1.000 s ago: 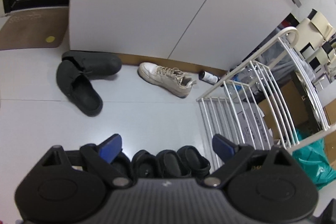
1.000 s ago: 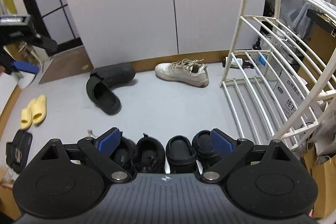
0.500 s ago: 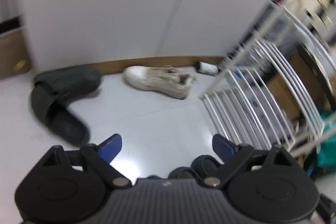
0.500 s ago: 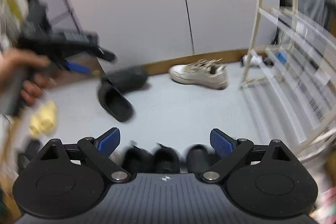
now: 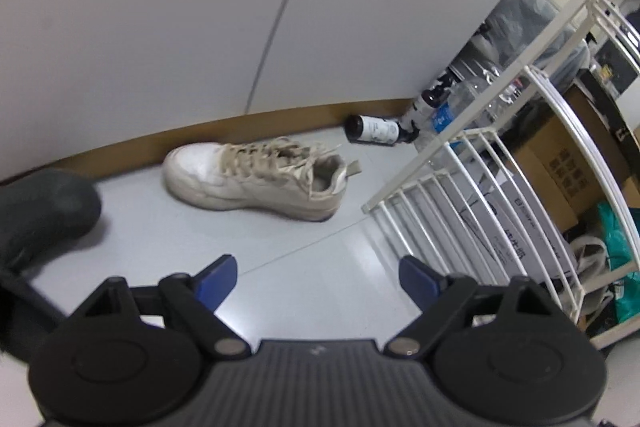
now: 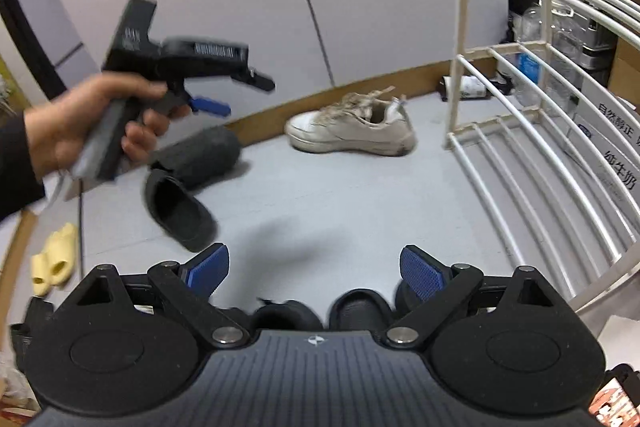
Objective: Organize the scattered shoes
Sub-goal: 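Release the white sneaker and raise both tools away from the shoe row, then close the left tool on the laces of the white sneaker by the rack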
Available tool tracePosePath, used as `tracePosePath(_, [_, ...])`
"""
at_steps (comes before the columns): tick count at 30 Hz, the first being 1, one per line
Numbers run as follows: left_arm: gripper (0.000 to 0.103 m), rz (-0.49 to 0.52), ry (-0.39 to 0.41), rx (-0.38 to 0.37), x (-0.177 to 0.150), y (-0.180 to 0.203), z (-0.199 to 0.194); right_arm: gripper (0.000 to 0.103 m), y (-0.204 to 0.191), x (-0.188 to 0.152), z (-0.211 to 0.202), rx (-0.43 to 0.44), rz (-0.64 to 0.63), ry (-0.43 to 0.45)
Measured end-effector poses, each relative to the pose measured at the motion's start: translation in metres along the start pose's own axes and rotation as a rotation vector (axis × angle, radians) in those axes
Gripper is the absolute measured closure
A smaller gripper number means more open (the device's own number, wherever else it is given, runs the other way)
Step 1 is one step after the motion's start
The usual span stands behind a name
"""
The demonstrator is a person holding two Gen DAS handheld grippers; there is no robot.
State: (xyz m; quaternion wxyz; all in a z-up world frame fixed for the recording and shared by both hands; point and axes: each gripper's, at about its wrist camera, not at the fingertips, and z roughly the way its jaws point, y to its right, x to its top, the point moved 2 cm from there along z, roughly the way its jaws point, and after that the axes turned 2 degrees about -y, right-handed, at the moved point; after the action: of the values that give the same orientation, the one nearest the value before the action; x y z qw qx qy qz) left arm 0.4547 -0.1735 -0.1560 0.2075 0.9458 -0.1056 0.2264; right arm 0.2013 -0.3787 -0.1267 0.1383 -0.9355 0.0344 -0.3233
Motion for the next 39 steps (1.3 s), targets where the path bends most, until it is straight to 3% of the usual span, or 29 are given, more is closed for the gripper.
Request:
tracePosePath(6, [0.02, 0.03, -0.021, 0.007, 0.038, -0.002, 0.048, 0.007, 0.036, 0.0, 0.026, -0.027, 0.029, -0.028])
tracePosePath(10, [0.034, 0.021, -0.072, -0.005, 0.065, -0.005, 0.096, 0.008, 0.053, 0.0, 0.04, -0.062, -0.022, -0.021])
tracePosePath(12, [0.039, 0.019, -0.095, 0.017, 0.075, -0.009, 0.116, 0.008, 0.059, 0.0, 0.046, -0.031, -0.01, -0.011])
tracePosePath(14, [0.041, 0.018, -0.099, 0.029, 0.081, -0.013, 0.128, 0.008, 0.064, 0.002, 0.054, 0.006, 0.005, -0.03])
tracePosePath(18, [0.045, 0.003, -0.124, 0.052, 0.091, -0.026, 0.158, 0.008, 0.073, 0.007, 0.059, -0.002, -0.018, -0.031])
tracePosePath(23, [0.06, 0.042, -0.155, 0.083, 0.097, -0.03, 0.188, 0.008, 0.091, 0.002, 0.07, -0.013, -0.002, -0.055])
tracePosePath(27, [0.062, 0.024, -0.184, 0.114, 0.104, -0.037, 0.215, 0.008, 0.1, -0.006, 0.073, -0.036, -0.023, -0.056])
tracePosePath(29, [0.062, 0.024, -0.194, 0.093, 0.104, -0.037, 0.222, 0.008, 0.104, -0.008, 0.074, -0.037, -0.018, -0.056])
tracePosePath(34, [0.067, 0.073, -0.215, 0.182, 0.103, -0.035, 0.239, 0.008, 0.114, -0.011, 0.079, -0.061, -0.009, -0.073])
tracePosePath(39, [0.068, 0.08, -0.224, 0.209, 0.103, -0.036, 0.248, 0.008, 0.116, -0.014, 0.082, -0.075, -0.018, -0.08])
